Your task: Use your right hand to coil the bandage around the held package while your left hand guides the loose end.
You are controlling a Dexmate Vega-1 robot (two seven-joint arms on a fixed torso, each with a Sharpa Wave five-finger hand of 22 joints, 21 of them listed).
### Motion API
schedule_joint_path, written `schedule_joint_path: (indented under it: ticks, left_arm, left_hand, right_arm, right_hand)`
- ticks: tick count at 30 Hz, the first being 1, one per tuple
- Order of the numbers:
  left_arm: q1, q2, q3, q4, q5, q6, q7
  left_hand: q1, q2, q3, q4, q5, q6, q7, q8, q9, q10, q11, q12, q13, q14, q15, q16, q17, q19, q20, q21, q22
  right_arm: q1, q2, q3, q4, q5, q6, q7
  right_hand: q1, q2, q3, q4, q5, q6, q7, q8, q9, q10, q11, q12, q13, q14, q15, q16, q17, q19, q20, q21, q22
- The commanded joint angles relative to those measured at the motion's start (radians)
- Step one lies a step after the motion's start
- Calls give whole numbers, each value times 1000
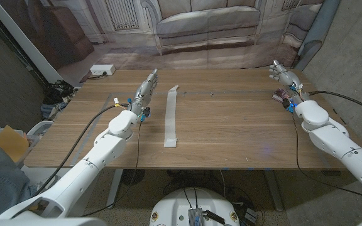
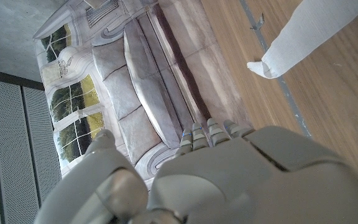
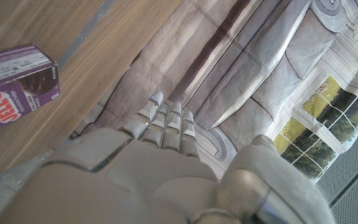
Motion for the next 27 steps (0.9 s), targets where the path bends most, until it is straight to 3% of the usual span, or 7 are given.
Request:
schedule_joint_path:
  ticks: [1, 9, 19, 27]
  left_arm:
    - [-7, 7, 4, -14, 9, 7, 0]
    - [-13, 12, 13, -24, 14, 18, -5]
    - [-4, 18, 15, -54, 25, 28, 11]
    - [-5, 21, 21, -64, 31, 32, 11]
  left_hand:
    - [3, 3, 2, -8, -4, 4, 4, 4, 6, 13, -2, 2, 3, 4, 1, 4, 2, -6, -9, -2, 2]
    - [5, 2, 1, -9, -5, 5, 3, 3, 6, 14, -4, 2, 3, 3, 1, 4, 2, -8, -5, -2, 3]
    - [7, 2, -1, -10, -5, 6, 1, 2, 6, 14, -8, 0, 3, 3, -2, 3, 2, -12, -2, -3, 3]
    - [9, 2, -2, -11, -6, 7, 2, 1, 6, 14, -7, -1, 3, -9, -12, -2, 2, -15, 1, -3, 3]
  right_arm:
    - [-16, -26, 9, -7, -57, -9, -68]
    - [-29, -30, 14, 9, -109, 11, -127]
    - [-33, -43, 11, 26, -177, -13, -201]
    - [-7, -57, -5, 55, -197, -46, -198]
  right_hand:
    - [13, -3, 1, -5, 0, 12, 1, 4, 5, 5, 1, 6, 1, 1, -2, -5, 4, 9, -49, -4, 2]
    - [25, 1, 6, -13, -2, 33, -11, 8, 6, 28, -24, 12, 1, 16, -13, -3, 3, 24, -45, -6, 2]
    - [37, 7, 12, -21, -3, 46, -15, 9, 6, 36, -30, 11, 2, 23, -21, -5, 3, 33, -51, -10, 2]
    - [42, 8, 14, -26, -4, 54, -17, 9, 7, 26, -33, 5, 2, 15, -23, -10, 3, 30, -52, -16, 2]
